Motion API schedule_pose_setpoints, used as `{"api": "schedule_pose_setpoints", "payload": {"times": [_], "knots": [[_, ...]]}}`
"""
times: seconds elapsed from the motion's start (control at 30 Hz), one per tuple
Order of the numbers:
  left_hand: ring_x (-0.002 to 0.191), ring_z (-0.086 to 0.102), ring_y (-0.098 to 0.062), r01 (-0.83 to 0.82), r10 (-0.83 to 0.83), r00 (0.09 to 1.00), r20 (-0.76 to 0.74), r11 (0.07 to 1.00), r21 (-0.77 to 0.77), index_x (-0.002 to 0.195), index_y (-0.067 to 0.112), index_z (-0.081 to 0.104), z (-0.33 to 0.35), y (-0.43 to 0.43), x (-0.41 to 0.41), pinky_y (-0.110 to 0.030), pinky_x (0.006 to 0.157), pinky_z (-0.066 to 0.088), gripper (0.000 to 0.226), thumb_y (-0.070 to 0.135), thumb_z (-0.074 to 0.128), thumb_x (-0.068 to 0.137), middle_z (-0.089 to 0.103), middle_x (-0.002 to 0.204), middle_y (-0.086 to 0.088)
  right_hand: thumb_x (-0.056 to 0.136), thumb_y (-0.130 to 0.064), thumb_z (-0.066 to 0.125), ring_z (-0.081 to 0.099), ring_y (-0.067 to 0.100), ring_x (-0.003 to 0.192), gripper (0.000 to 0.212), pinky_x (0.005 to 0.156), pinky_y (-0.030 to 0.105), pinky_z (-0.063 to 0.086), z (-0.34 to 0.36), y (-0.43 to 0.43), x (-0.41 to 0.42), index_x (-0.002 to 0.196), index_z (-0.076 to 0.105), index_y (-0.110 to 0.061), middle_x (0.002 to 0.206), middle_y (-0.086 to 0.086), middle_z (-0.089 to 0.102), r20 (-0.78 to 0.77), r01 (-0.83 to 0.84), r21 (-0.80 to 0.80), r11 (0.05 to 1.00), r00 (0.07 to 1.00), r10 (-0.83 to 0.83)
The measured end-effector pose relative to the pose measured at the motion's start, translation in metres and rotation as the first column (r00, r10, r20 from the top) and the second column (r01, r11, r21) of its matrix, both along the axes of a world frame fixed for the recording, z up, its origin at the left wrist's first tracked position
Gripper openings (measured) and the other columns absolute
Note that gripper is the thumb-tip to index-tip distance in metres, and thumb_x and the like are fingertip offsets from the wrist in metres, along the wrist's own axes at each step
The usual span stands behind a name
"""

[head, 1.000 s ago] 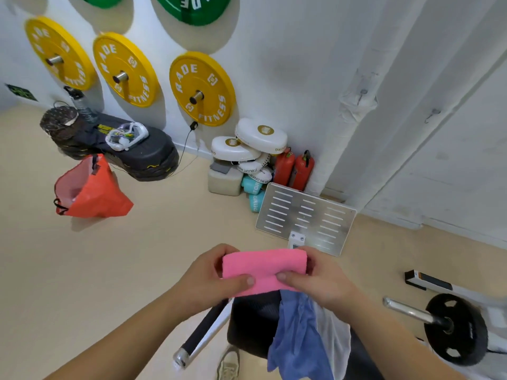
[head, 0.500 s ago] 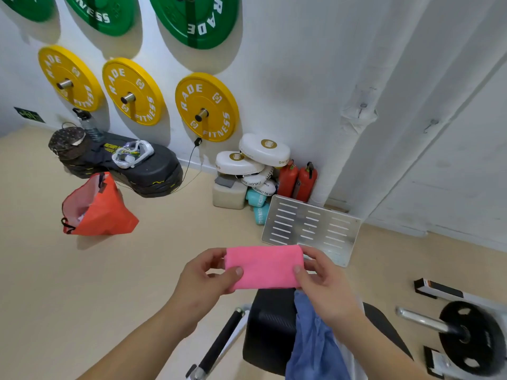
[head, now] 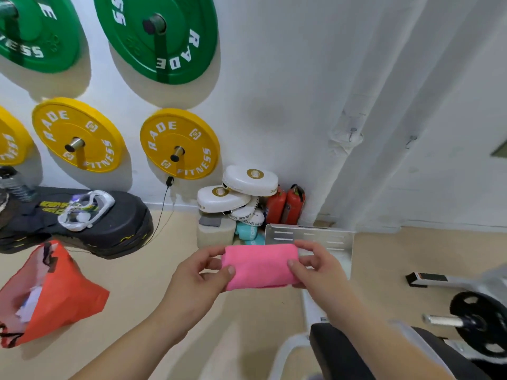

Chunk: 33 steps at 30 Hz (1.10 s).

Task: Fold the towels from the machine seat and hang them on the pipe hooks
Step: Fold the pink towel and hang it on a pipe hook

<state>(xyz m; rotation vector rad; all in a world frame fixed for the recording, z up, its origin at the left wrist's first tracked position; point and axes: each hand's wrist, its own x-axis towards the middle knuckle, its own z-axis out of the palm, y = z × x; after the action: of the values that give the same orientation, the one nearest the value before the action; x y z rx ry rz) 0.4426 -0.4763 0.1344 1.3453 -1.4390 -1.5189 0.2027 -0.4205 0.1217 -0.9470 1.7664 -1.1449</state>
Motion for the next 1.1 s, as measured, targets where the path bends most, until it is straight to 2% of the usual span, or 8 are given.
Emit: {"api": "schedule_pose_setpoints", "payload": {"times": [0.07, 0.13, 0.3, 0.4, 0.53, 0.67, 0.87, 1.1], "knots": [[0.079, 0.076, -0.025, 0.075, -0.075, 0.997, 0.009, 0.997, -0.001, 0.108, 0.036, 0.072, 0.016, -0.028, 0.017, -0.029, 0.072, 0.055, 0.036, 0.005, 0.07, 0.09, 0.073, 0.1, -0.002, 0.094, -0.011, 0.069, 0.074, 0.031, 0.088, 0.03, 0.075, 0.04, 0.065, 0.019, -0.023, 0.016, 0.114, 0.065, -0.034, 0.088, 0.002, 0.078, 0.029, 0.038, 0.014, 0.999, 0.999, -0.038], [0.078, 0.076, -0.025, 0.12, -0.12, 0.993, -0.003, 0.993, -0.016, 0.105, 0.037, 0.071, 0.037, -0.06, 0.025, -0.031, 0.073, 0.052, 0.036, 0.004, 0.07, 0.089, 0.073, 0.098, 0.001, 0.094, -0.011, 0.069, 0.074, 0.03, 0.09, 0.03, 0.08, 0.044, 0.065, 0.041, -0.045, 0.026, 0.115, 0.065, -0.032, 0.09, 0.003, 0.078, 0.06, 0.073, 0.004, 0.997, 0.996, -0.073], [0.082, 0.072, -0.033, 0.234, -0.237, 0.971, -0.025, 0.969, -0.084, 0.106, 0.03, 0.073, 0.068, -0.135, 0.005, -0.042, 0.076, 0.062, 0.032, 0.004, 0.076, 0.087, 0.073, 0.096, -0.004, 0.094, -0.018, 0.071, 0.075, 0.021, 0.087, 0.022, 0.08, 0.043, 0.065, 0.087, -0.085, 0.01, 0.113, 0.068, -0.028, 0.096, 0.009, 0.077, 0.074, 0.179, -0.045, 0.983, 0.982, -0.175], [0.086, 0.072, -0.031, 0.289, -0.295, 0.955, -0.039, 0.95, -0.116, 0.107, 0.031, 0.073, 0.082, -0.177, -0.034, -0.041, 0.076, 0.061, 0.031, 0.007, 0.076, 0.088, 0.075, 0.095, -0.006, 0.095, -0.02, 0.071, 0.075, 0.015, 0.081, 0.018, 0.081, 0.044, 0.063, 0.107, -0.102, -0.018, 0.112, 0.069, -0.025, 0.092, 0.004, 0.079, 0.06, 0.225, -0.076, 0.971, 0.974, -0.22], [0.087, 0.073, -0.027, 0.334, -0.343, 0.939, -0.04, 0.931, -0.149, 0.105, 0.036, 0.074, 0.104, -0.231, -0.105, -0.045, 0.083, 0.063, 0.032, 0.013, 0.081, 0.084, 0.073, 0.097, -0.005, 0.092, -0.018, 0.073, 0.075, 0.022, 0.081, 0.024, 0.083, 0.046, 0.063, 0.124, -0.13, -0.075, 0.114, 0.066, -0.025, 0.087, 0.006, 0.079, -0.024, 0.304, -0.105, 0.947, 0.951, -0.308], [0.072, 0.072, -0.033, 0.39, -0.404, 0.913, -0.048, 0.903, -0.183, 0.111, 0.027, 0.071, 0.132, -0.28, -0.179, -0.053, 0.074, 0.06, 0.032, 0.008, 0.078, 0.086, 0.076, 0.091, -0.01, 0.089, -0.019, 0.076, 0.074, 0.033, 0.082, 0.033, 0.083, 0.05, 0.061, 0.15, -0.174, -0.141, 0.117, 0.061, -0.027, 0.089, 0.013, 0.078, -0.058, 0.348, -0.163, 0.923, 0.931, -0.361], [0.085, 0.075, -0.029, 0.4, -0.423, 0.903, -0.079, 0.893, -0.209, 0.118, 0.023, 0.067, 0.172, -0.363, -0.282, -0.041, 0.075, 0.065, 0.032, 0.013, 0.075, 0.089, 0.078, 0.089, -0.007, 0.083, -0.025, 0.08, 0.072, 0.037, 0.095, 0.033, 0.089, 0.051, 0.061, 0.21, -0.255, -0.243, 0.111, 0.064, -0.031, 0.097, 0.013, 0.075, -0.132, 0.319, -0.207, 0.925, 0.928, -0.35], [0.077, 0.076, -0.02, 0.44, -0.486, 0.866, -0.118, 0.852, -0.283, 0.114, 0.025, 0.068, 0.216, -0.464, -0.39, -0.029, 0.069, 0.064, 0.026, 0.014, 0.074, 0.091, 0.077, 0.088, -0.005, 0.086, -0.011, 0.072, 0.073, 0.031, 0.096, 0.034, 0.081, 0.046, 0.065, 0.268, -0.355, -0.338, 0.114, 0.061, -0.027, 0.111, 0.012, 0.063, -0.229, 0.301, -0.203, 0.932, 0.911, -0.344]]}}
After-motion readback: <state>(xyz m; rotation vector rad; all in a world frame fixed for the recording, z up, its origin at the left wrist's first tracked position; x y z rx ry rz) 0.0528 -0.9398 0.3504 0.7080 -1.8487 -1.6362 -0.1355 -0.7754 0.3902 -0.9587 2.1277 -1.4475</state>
